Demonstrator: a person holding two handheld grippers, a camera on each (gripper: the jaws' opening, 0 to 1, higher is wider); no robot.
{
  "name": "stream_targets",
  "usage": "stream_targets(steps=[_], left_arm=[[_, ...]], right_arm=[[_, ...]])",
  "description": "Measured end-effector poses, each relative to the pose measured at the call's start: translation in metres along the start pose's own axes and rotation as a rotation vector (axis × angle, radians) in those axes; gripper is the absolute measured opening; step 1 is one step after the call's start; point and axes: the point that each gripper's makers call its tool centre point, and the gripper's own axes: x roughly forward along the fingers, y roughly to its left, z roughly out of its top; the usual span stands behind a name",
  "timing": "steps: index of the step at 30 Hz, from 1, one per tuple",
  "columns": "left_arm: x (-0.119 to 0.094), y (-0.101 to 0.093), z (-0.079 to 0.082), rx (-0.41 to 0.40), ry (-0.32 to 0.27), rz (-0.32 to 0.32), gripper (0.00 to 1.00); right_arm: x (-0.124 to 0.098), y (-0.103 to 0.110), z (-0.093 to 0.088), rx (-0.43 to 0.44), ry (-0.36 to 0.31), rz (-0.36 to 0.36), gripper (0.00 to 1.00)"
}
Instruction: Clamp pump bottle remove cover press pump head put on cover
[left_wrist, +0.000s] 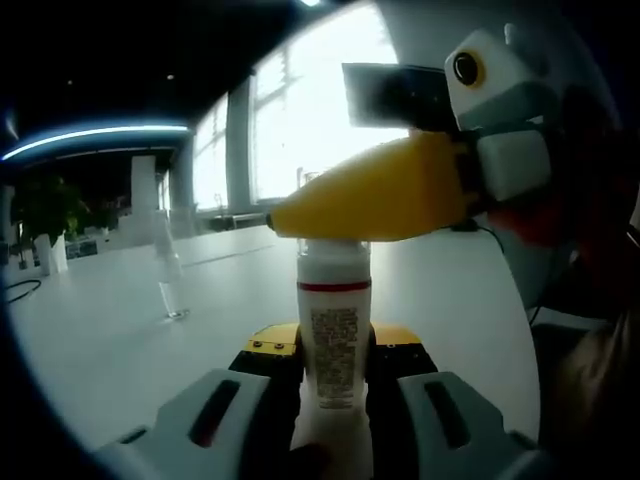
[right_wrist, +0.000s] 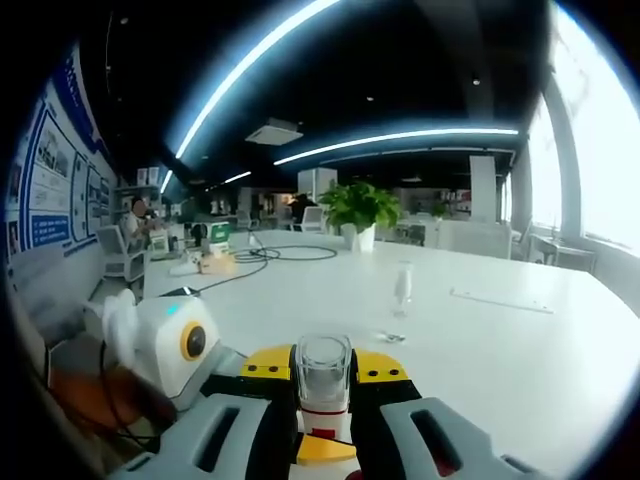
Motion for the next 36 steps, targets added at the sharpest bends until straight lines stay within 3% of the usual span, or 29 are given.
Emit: stream_targets(steps=[8,13,23,27,30,36], left_arm=[[0.001,0.0,-0.001,-0.006,-0.001,-0.008,0.15],[0.001,0.002,-0.001,-0.009,0.001,-0.007,0.15],[0.0,0.001,-0.001,-0.011,0.001,-0.009,0.15],[0.0,0.001,-0.001,-0.01,0.002,-0.009,0.15],[0.0,0.002,-0.001,-0.011,0.002,-0.008,0.15],[0.0,0.001,-0.001,-0.009,0.001,-0.007,0.14]], right_arm=[[-0.001,0.0,-0.002,0.041,0.028,0.034,0.15],[-0.001,0.004,-0.001,-0.019,0.027,0.023,0.15],[0.002,0.0,-0.002,-0.031,0.025,0.032,0.16],[0.0,0.001,0.004,-0.066,-0.008,0.031,0.24],[-0.006,0.001,0.014,-0.024,-0.048,0.033,0.22],[-0.007,-0.009,0.016,-0.004,-0.048,0.023,0.19]])
